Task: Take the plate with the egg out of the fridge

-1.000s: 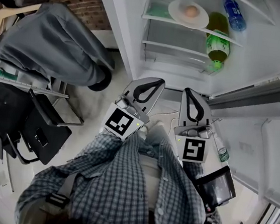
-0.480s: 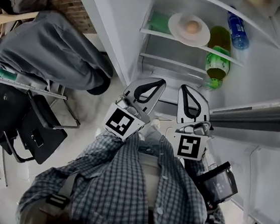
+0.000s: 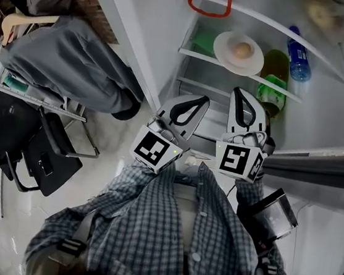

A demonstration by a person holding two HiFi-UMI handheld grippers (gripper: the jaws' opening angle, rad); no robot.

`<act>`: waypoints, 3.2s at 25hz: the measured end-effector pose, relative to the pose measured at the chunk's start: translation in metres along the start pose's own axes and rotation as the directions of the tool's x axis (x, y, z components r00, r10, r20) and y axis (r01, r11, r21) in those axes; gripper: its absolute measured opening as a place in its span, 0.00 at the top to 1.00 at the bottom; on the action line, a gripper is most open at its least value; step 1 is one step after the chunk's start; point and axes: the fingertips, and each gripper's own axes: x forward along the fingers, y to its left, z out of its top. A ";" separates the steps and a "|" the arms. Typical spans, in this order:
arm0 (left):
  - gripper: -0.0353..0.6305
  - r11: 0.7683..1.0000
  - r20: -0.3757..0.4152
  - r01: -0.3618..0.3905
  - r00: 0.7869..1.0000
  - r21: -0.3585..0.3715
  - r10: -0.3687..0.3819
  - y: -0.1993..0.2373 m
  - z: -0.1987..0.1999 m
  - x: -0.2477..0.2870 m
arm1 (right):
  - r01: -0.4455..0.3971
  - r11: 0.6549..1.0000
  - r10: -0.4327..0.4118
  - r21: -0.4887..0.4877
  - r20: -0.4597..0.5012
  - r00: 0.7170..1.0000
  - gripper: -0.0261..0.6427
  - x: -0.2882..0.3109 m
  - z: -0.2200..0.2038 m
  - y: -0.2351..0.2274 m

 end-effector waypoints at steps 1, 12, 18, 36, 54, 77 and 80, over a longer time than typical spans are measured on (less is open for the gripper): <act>0.94 1.000 0.003 -0.007 1.000 -0.005 0.007 0.002 0.003 0.001 | -0.016 0.999 0.015 -0.047 -0.018 1.000 0.95 0.005 0.000 0.000; 0.94 0.998 0.002 -0.049 0.999 0.027 0.049 0.012 0.001 0.010 | -0.110 0.925 0.051 -0.363 -0.168 0.984 0.88 0.049 -0.031 -0.002; 0.94 0.998 0.004 -0.058 0.998 0.025 0.058 0.011 -0.003 0.012 | -0.139 0.879 0.049 -0.457 -0.202 0.978 0.87 0.059 -0.046 0.002; 0.94 0.981 0.002 -0.023 1.000 -0.195 0.023 0.015 -0.013 0.023 | -0.085 0.838 -0.029 -0.539 -0.198 0.980 0.92 0.055 -0.045 -0.002; 0.88 0.716 0.193 0.099 0.980 -0.691 0.050 0.032 -0.004 0.056 | -0.043 0.856 -0.048 -0.515 -0.163 0.986 0.92 0.025 -0.035 0.004; 0.81 0.267 0.281 0.242 0.952 -0.933 0.119 0.042 -0.022 0.078 | -0.079 0.846 0.004 -0.527 -0.142 0.990 0.92 0.010 -0.036 0.014; 0.81 0.267 0.282 0.242 0.952 -0.933 0.123 0.045 -0.022 0.081 | -0.094 0.863 0.024 -0.496 -0.146 0.989 0.92 0.007 -0.037 0.013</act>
